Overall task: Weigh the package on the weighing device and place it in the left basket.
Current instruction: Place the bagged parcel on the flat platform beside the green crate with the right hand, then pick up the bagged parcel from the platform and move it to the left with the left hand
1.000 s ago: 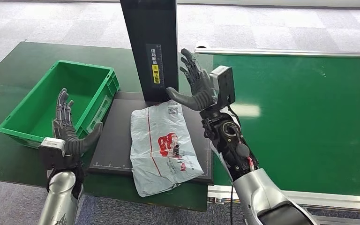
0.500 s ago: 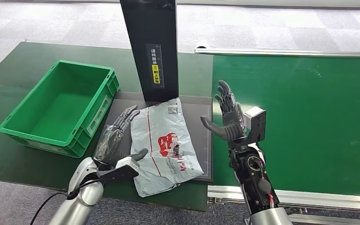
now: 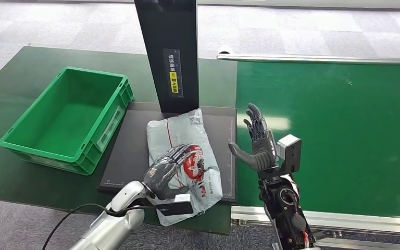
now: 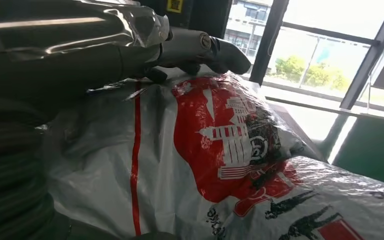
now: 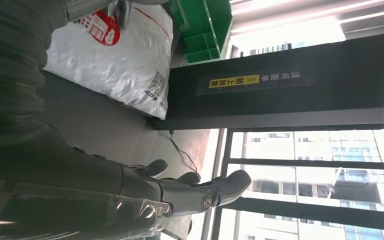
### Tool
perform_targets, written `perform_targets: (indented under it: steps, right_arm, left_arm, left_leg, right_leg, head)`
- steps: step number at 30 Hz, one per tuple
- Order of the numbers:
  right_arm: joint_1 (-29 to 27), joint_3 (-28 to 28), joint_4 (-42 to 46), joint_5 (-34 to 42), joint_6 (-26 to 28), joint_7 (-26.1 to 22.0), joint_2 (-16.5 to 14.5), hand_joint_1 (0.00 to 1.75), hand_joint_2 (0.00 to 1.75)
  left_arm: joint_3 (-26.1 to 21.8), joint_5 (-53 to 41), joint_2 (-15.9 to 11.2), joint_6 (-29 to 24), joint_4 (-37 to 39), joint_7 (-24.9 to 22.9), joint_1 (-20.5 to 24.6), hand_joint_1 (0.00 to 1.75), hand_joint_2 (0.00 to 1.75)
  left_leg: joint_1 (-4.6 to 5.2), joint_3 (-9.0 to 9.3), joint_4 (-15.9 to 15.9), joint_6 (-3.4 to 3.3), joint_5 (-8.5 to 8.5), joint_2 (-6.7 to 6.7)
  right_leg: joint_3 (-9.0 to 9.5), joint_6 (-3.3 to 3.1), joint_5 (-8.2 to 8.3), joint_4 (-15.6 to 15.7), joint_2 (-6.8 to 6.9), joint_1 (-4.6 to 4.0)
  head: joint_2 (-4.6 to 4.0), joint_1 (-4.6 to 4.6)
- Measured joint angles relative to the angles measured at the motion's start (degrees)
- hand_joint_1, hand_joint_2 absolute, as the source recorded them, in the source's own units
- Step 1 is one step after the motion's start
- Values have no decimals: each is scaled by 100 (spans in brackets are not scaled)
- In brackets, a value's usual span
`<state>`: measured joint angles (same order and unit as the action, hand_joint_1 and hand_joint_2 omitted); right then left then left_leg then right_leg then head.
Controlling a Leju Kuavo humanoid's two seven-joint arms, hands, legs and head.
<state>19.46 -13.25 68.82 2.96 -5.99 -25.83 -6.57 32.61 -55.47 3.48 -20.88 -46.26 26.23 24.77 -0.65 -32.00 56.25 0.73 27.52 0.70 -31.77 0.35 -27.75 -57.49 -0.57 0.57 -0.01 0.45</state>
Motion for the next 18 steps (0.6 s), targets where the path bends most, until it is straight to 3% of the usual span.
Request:
perform_targets:
  steps: [4, 5, 8, 9, 14, 18]
  right_arm:
    - [-63, 0, 129, 23, -2, 3, 1, 0, 175]
    - [-71, 0, 149, 27, -2, 4, 1, 0, 175]
    - [-82, 0, 180, 31, -2, 8, 3, 0, 175]
    - [-84, 0, 182, 31, -1, 9, 4, 0, 175]
    - [-127, -1, 204, 39, 19, 14, 5, 0, 175]
    - [-245, 22, 314, 62, 102, 60, 8, 0, 175]
  left_arm:
    - [211, -116, 247, -26, 754, -85, 472, 0, 175]
    - [244, -126, 296, -25, 890, -96, 554, 32, 175]
    - [331, -183, 403, -20, 1200, -151, 718, 161, 175]
    - [365, -220, 433, -10, 1289, -190, 761, 174, 175]
    - [509, -358, 557, -12, 1618, -314, 941, 175, 175]
    - [491, -78, 567, -431, 1684, -170, 980, 175, 175]
  left_leg:
    - [2, 20, -1, 0, 0, 14]
    - [2, 28, -1, -1, 0, 16]
    - [3, 50, -2, -1, 0, 17]
    - [3, 56, -2, -1, 0, 18]
    - [3, 77, -3, -4, -4, 21]
    - [2, 80, -3, -4, -6, 19]
  right_leg:
    - [29, 1, -1, 1, 16, 2]
    - [38, 1, -1, 1, 17, 2]
    - [60, 1, -1, 2, 18, 2]
    - [67, 1, -1, 3, 19, 2]
    - [90, 1, -1, 3, 26, 2]
    - [90, 0, 1, 3, 25, 1]
  head:
    - [0, 0]
    - [1, 0]
    - [1, 0]
    - [1, 0]
    - [0, 0]
    - [1, 0]
